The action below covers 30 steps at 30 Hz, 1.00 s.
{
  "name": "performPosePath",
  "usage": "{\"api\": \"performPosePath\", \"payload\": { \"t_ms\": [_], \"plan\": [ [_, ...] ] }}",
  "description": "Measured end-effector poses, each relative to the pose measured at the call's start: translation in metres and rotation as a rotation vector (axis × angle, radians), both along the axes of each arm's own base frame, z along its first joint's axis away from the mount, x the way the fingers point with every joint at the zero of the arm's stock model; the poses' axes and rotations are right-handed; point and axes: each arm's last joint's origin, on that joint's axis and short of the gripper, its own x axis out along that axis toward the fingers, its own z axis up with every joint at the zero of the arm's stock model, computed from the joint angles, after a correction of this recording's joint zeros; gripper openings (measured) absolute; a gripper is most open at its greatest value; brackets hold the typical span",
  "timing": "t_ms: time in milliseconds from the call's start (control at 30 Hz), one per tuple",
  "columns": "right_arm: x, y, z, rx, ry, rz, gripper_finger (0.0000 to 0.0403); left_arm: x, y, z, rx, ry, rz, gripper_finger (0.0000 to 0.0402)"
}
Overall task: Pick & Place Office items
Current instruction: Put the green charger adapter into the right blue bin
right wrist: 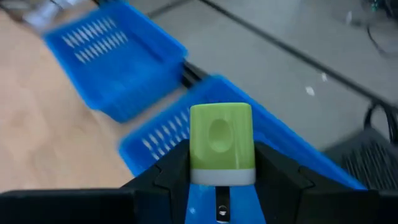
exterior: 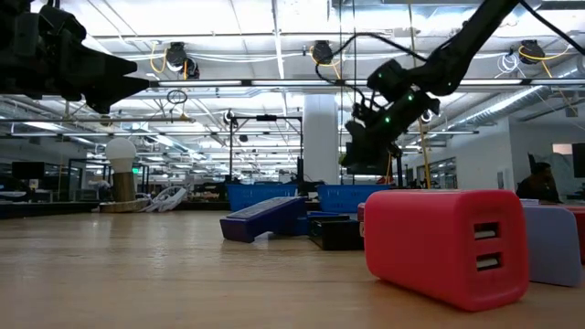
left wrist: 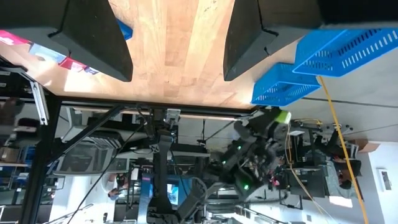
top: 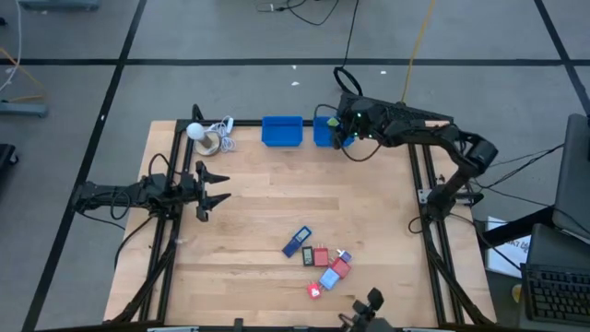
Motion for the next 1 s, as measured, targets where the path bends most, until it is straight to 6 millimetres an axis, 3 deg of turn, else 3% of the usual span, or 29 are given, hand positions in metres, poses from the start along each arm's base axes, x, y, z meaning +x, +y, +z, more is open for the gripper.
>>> {"api": "performPosePath", "payload": {
  "t_ms": [333, 1000],
  "plan": [
    [-0.016, -0.008, -0.009, 0.048, 0.103, -0.119, 0.0133, 0.000, 0.000, 0.000, 0.000, 0.000, 0.000, 0.0255],
    [-0.012, 0.000, -0.012, 0.056, 0.153, -0.097, 0.0140, 0.000, 0.000, 0.000, 0.000, -0.001, 0.000, 0.0255]
  ]
}}
